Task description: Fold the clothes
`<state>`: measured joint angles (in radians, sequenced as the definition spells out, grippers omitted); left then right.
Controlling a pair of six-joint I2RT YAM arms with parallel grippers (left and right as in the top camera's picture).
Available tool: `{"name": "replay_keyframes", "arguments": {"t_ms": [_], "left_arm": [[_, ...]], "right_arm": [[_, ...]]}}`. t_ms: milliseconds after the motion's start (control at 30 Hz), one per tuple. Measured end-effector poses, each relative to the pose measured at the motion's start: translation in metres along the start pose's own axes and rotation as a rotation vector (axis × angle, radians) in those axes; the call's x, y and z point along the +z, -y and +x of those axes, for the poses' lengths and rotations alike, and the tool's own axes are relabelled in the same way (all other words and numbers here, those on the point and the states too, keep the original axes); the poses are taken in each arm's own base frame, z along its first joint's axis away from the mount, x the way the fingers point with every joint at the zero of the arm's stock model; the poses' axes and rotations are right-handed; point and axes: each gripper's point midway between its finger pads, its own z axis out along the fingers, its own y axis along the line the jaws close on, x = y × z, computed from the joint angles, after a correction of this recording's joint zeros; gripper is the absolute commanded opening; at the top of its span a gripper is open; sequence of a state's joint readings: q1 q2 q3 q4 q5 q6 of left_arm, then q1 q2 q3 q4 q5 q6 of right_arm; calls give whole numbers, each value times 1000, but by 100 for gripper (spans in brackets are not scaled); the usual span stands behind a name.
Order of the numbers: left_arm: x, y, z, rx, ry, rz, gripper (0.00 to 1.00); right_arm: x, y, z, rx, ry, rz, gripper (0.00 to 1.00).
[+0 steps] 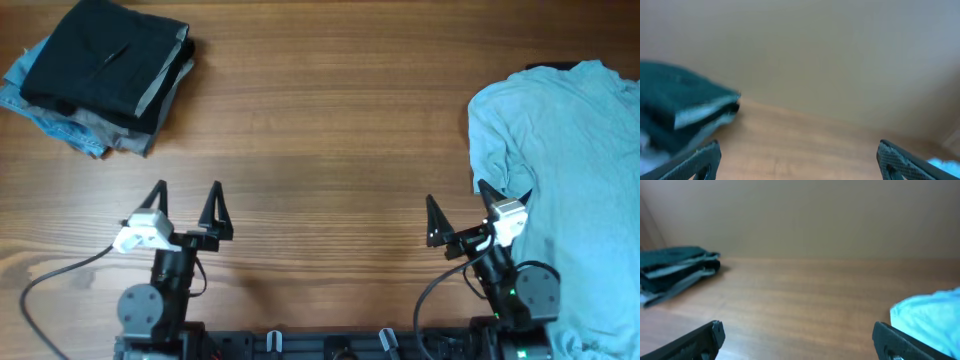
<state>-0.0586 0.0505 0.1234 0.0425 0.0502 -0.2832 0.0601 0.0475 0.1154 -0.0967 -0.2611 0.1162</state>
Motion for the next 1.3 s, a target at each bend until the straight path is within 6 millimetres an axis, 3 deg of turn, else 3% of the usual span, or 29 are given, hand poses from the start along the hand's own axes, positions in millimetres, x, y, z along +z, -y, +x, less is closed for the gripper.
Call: {"name": "replay_keyframes", "arguments": {"t_ms": [100,167,300,400,500,600,633,667,700,733,767,833,933,1000,1100,1233,1300], "left_arm": [[3,10,-43,-4,-70,-60,100],[14,8,-56,-5,-181,-137,100],[53,-2,-51,-5,-498,-287,100],[70,-8,-43,-2,-682,-360,100],[90,-5,-54,-2,-709,-371,100],[90,-3,-53,-10,-719,-361,100],[90,-2,-53,-12,-722,-357,100],[89,-1,-52,-13,-725,-355,100],[89,-1,-51,-14,-730,-354,100],[88,-1,-51,-15,-732,-354,100],[88,-1,-51,-15,-731,-353,100],[90,0,-53,-15,-725,-351,100],[87,-1,-50,-16,-741,-354,100],[84,-1,-48,-16,-753,-358,100],[84,-1,-48,-16,-755,-359,100],[84,-2,-47,-16,-757,-360,100],[84,-2,-46,-16,-760,-361,100]], "right_arm": [[-3,-4,-24,29,-81,5,100],[3,-4,-16,90,-262,19,100],[32,5,-4,180,-591,54,100],[60,20,-19,179,-792,74,100],[88,35,-23,208,-940,67,100],[126,73,-21,222,-928,179,83],[131,105,-7,257,-938,298,81],[131,122,1,278,-949,355,79],[130,151,20,308,-979,443,79],[127,166,36,330,-1016,483,79],[127,176,56,336,-1058,489,79],[134,173,91,339,-1139,411,66],[138,177,138,349,-1227,386,64],[142,180,146,347,-1226,385,65],[148,184,147,332,-1204,385,51],[146,193,151,325,-1211,439,43],[147,195,152,333,-1201,460,26]]}}
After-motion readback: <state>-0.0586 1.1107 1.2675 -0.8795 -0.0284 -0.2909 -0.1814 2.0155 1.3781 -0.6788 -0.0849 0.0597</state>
